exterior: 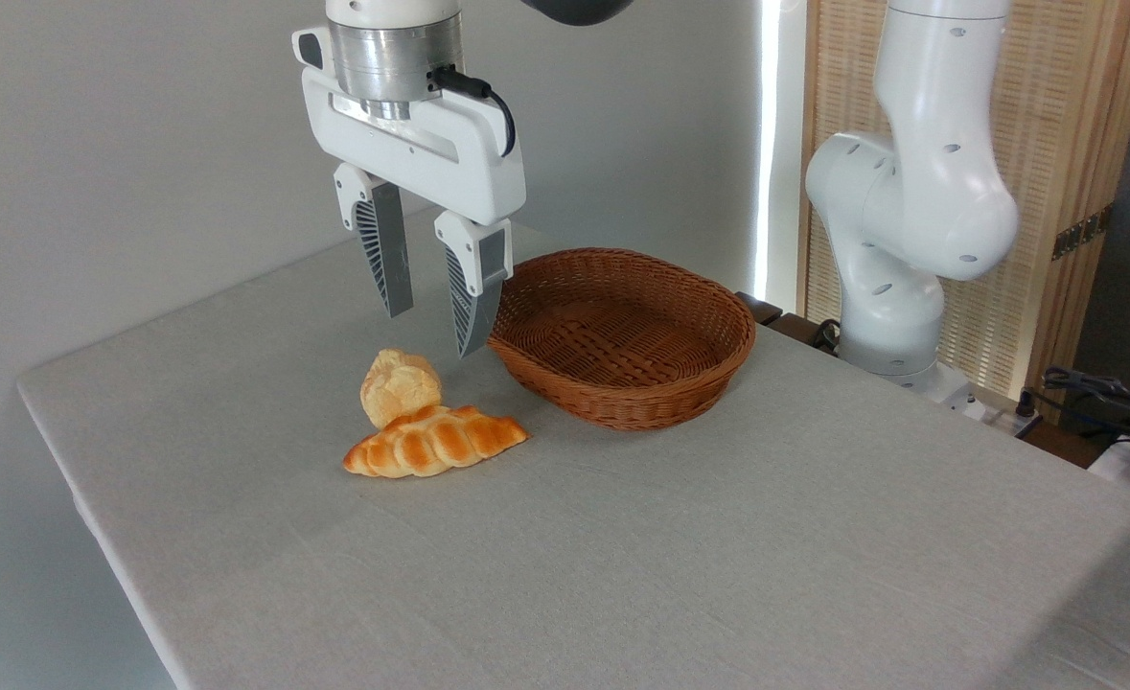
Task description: Put bread into the basket
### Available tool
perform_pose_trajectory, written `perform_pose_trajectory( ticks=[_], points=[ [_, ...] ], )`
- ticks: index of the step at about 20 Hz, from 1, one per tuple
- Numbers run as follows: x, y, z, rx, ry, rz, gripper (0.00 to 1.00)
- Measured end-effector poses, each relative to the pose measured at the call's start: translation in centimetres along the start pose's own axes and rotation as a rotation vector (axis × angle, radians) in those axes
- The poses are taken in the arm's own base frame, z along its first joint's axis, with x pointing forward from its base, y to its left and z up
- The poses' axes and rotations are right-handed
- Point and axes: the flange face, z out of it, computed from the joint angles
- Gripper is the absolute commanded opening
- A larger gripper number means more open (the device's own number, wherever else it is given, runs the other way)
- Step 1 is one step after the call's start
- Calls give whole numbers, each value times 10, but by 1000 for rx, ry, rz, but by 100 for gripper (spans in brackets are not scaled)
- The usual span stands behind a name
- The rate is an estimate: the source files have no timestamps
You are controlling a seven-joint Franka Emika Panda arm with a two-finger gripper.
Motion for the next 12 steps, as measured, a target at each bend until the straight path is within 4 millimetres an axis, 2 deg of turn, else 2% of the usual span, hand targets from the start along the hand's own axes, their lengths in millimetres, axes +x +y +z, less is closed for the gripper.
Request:
perform_pose_trajectory(
  ticks=[12],
  points=[
    [-4, -5, 0, -4, -6, -11, 100]
  ],
)
